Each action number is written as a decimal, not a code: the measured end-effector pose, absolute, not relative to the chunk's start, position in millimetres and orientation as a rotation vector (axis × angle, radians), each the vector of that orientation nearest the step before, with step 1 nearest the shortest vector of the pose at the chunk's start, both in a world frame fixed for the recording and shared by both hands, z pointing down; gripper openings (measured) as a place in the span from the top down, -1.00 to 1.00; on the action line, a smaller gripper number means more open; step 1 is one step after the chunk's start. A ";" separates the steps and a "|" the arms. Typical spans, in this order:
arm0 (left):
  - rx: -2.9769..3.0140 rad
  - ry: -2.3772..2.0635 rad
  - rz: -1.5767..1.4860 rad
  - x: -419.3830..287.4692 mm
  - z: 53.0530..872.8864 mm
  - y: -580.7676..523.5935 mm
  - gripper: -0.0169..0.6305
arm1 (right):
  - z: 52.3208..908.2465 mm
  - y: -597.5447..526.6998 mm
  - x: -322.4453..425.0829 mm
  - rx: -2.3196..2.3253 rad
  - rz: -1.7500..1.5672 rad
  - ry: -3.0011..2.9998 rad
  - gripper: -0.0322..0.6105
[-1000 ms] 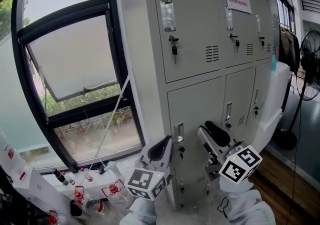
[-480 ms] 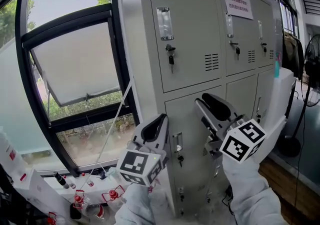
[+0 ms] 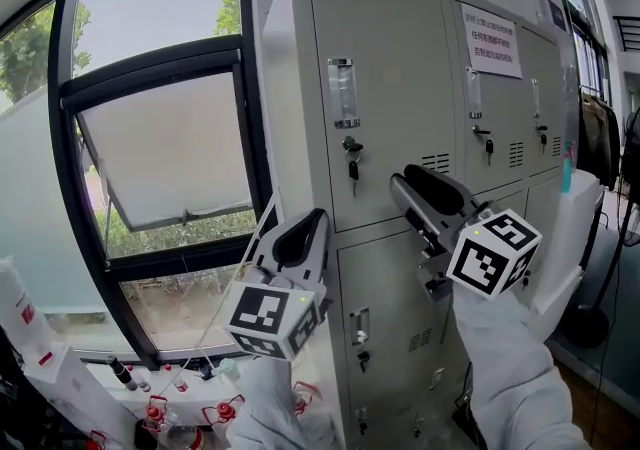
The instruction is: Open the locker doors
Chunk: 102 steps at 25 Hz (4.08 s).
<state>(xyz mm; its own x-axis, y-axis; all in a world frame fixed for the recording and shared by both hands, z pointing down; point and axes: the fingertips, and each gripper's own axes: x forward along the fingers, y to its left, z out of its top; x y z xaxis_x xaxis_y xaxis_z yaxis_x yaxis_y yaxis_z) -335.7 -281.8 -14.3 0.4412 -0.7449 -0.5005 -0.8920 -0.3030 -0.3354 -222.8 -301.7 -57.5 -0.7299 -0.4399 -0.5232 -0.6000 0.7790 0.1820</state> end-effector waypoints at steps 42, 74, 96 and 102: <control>-2.047 1.415 0.331 -372.7 -87.2 -289.7 0.91 | -164.6 -332.2 -305.3 -0.786 0.410 2.709 0.57; -2.181 1.162 0.379 -301.8 -64.1 -273.1 0.91 | -166.3 -248.5 -221.2 -0.755 0.465 2.658 0.53; -2.274 1.045 0.388 -244.0 -42.8 -279.3 0.91 | -165.8 -223.4 -141.4 -0.554 0.459 2.652 0.50; -2.308 0.997 0.381 -221.9 -39.8 -282.0 0.91 | -165.9 -219.2 -122.7 -0.485 0.470 2.642 0.50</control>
<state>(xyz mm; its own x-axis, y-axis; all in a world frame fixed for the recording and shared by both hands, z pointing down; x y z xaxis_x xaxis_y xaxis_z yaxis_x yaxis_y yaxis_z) -221.9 -282.0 -39.8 0.6786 -0.5652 -0.4691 -0.7340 -0.5456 -0.4044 -122.7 -219.2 -165.9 -0.8546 -0.2606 -0.4492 -0.3995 0.8826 0.2479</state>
